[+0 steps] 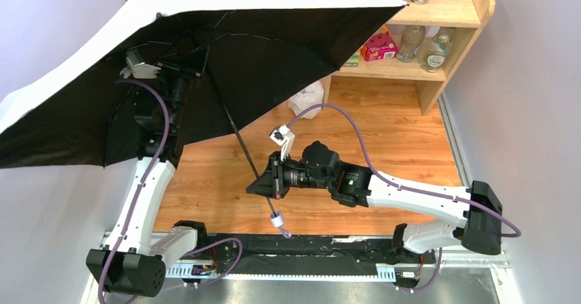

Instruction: Put away the umbrella

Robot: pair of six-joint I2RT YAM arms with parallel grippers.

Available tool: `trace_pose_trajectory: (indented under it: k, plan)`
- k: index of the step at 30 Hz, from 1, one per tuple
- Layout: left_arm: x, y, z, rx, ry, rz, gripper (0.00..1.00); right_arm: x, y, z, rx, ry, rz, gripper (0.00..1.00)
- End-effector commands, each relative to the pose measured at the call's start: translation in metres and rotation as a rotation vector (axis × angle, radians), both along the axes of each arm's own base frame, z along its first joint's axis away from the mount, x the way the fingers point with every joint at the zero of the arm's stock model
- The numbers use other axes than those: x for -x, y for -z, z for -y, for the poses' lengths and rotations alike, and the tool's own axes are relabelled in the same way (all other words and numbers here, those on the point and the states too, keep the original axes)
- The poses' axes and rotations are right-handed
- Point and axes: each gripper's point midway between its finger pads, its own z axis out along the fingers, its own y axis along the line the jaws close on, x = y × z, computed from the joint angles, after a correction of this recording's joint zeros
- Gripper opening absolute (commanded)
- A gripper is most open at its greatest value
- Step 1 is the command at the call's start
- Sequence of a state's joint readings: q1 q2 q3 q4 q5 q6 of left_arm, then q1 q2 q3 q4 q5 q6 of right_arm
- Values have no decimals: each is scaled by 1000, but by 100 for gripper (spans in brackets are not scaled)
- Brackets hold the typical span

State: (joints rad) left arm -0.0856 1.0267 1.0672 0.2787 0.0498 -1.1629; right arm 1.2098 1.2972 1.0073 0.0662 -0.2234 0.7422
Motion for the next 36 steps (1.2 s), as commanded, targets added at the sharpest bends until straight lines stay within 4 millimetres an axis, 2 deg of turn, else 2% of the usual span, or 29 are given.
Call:
trace_pose_trajectory:
  k: [1,4,5,6,7,9,10,11,12,13,14,15,16,19,22,23,24,25,26,27,28,33,36]
  plan:
    - [13,-43,-8,7,-37,169,0,-2,-50,-6,-130,-8,114,0]
    - [20,-44,8,-1,52,186,0,-12,-49,-5,-119,38,143,0]
    - [28,-46,18,19,128,207,0,-18,-49,-5,-115,54,151,0]
    - [28,-37,25,30,179,189,0,-23,-49,-6,-108,58,159,0]
    - [38,-34,39,56,281,178,0,-31,-51,-5,-105,71,166,0]
    - [47,-15,57,66,410,130,0,-44,-59,-3,-110,78,176,0]
    - [55,-14,61,77,445,131,0,-50,-63,-2,-116,81,183,0]
    - [60,-2,66,92,489,106,0,-56,-68,-2,-119,85,191,0]
    - [70,-4,67,90,503,120,0,-56,-73,-2,-122,71,198,0]
    - [73,9,70,101,530,83,0,-55,-77,-4,-132,37,236,0]
    - [81,8,65,100,524,87,0,-57,-81,-3,-141,39,245,0]
    - [82,22,65,102,535,35,0,-59,-83,-1,-143,50,244,0]
    - [91,24,66,85,552,36,0,-65,-84,1,-140,78,235,0]
    - [100,41,79,56,637,-24,0,-81,-84,3,-145,101,229,0]
    - [111,51,94,46,697,-59,0,-97,-80,-8,-116,112,239,0]
    - [112,70,103,24,706,-147,0,-102,-81,-13,-104,116,254,0]
    - [111,92,103,3,680,-247,0,-108,-91,-16,-116,130,273,0]
    - [116,97,107,-6,686,-267,0,-114,-101,-18,-129,148,287,0]
    - [115,112,107,-3,678,-312,0,-122,-106,-21,-134,167,298,0]
    - [119,113,107,3,683,-301,0,-128,-119,-22,-148,183,312,0]
    - [119,124,107,36,686,-319,0,-138,-123,-25,-151,202,316,0]
    - [129,126,101,22,648,-263,0,-170,-169,-32,-272,272,312,0]
    - [130,134,100,4,640,-286,0,-177,-204,-27,-371,329,351,0]
